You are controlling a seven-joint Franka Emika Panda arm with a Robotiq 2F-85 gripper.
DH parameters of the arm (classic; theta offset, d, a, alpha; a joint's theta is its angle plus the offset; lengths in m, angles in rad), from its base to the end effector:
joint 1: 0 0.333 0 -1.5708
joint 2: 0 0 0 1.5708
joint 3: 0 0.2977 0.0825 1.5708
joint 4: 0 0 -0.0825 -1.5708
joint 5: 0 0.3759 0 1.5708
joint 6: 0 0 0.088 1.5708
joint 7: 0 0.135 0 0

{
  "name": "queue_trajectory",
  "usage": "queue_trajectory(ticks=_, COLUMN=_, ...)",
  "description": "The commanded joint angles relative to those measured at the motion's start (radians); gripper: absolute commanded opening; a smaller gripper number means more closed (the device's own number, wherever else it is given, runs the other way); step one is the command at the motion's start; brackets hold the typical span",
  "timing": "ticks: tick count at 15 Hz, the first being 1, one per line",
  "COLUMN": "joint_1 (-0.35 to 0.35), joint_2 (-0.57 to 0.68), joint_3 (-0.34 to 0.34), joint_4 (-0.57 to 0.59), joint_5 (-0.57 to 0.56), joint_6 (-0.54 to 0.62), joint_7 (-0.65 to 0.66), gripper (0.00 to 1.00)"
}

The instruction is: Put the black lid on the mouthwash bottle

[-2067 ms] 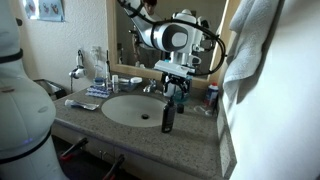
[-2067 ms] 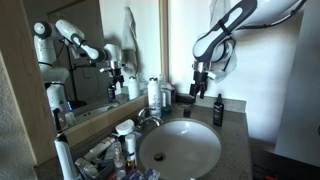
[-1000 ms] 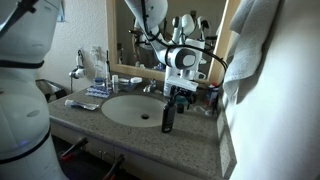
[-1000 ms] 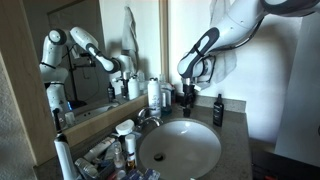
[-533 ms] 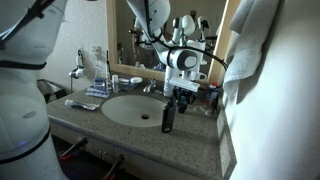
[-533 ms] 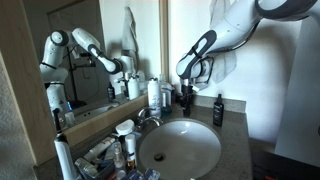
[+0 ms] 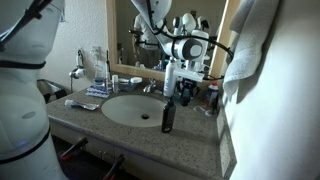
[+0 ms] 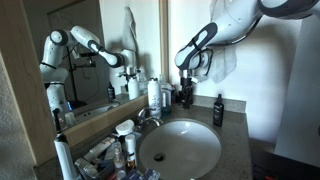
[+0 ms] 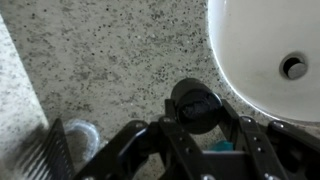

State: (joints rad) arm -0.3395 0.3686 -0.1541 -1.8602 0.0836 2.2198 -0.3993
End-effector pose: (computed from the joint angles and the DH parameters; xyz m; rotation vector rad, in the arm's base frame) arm 0.5491 -0.2862 0.2830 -3.1228 0.2110 -0.0024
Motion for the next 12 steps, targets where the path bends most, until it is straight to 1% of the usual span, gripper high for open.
queue_trajectory(ticks=1, joint_1=0.017, joint_2=-0.088, joint_3=-0.015, joint_4=0.081, joint_5=-0.046, joint_6=-0.179, joint_7=0.039, gripper=0.2)
queue_trajectory(ticks=4, joint_1=0.03, joint_2=-0.108, joint_3=-0.011, joint_4=0.2, joint_5=-0.066, joint_6=-0.307, joint_7=0.034, gripper=0.2)
queue_trajectory(ticks=6, joint_1=0.043, joint_2=-0.103, joint_3=-0.006, joint_4=0.278, joint_5=-0.072, joint_6=-0.344, joint_7=0.025, gripper=0.2)
queue_trajectory(ticks=9, joint_1=0.065, joint_2=-0.074, joint_3=0.003, joint_4=0.377, joint_5=-0.079, joint_6=-0.359, joint_7=0.018, gripper=0.2)
queue_trajectory(ticks=12, joint_1=0.079, joint_2=-0.041, joint_3=0.012, joint_4=0.446, joint_5=-0.077, joint_6=-0.342, joint_7=0.014, gripper=0.2)
